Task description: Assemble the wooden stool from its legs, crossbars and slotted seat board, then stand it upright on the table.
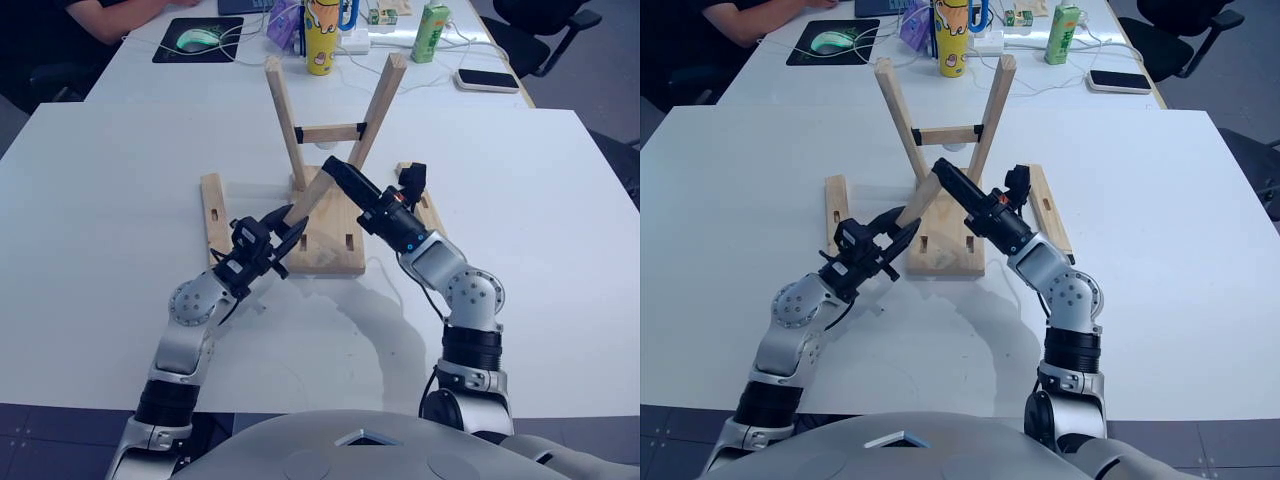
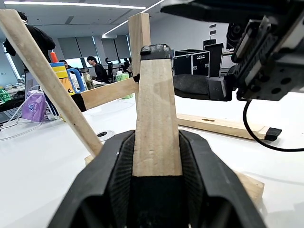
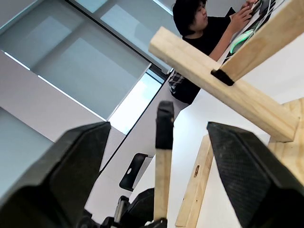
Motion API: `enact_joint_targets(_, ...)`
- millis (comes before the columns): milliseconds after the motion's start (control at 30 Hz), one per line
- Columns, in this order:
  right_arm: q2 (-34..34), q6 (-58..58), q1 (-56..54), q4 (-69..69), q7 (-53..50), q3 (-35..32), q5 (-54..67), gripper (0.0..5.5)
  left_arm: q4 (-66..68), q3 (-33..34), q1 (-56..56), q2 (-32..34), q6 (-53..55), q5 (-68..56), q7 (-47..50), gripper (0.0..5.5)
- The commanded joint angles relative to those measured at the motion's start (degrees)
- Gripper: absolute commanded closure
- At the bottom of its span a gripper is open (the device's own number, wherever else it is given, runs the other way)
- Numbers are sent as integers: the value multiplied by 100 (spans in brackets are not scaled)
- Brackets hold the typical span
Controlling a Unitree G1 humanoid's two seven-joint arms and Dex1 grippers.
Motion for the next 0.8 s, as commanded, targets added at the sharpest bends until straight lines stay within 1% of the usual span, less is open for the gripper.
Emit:
enact_joint_targets(33, 42, -11, -87, 61, -159, -30, 82, 226, -119, -102, 36, 2, -35, 118, 55, 418)
enact_joint_targets(333, 84, -19, -7, 17, -193, 38, 57, 354, -221, -219, 71, -20, 7, 192, 139, 418)
enact_joint_targets(433, 77, -10, 0, 12, -218, 35, 61, 410, -223, -226, 72, -14, 26, 188, 165, 418)
enact_joint_targets(633, 81, -29, 30, 13, -296, 28, 20, 501, -156, -206, 59, 20, 34, 202, 159, 418)
enact_joint_targets(700, 98, -45, 42, 7, -314, 43, 2, 505, -147, -169, 75, -9, -1, 199, 212, 418)
enact_joint_targets(733, 107, -58, 50, 7, -322, 44, -8, 505, -139, -172, 76, -15, 2, 165, 191, 390)
enact_joint_targets(800, 114, -131, 70, 8, -353, 47, -93, 505, -143, -176, 65, -35, 50, 33, 112, 358)
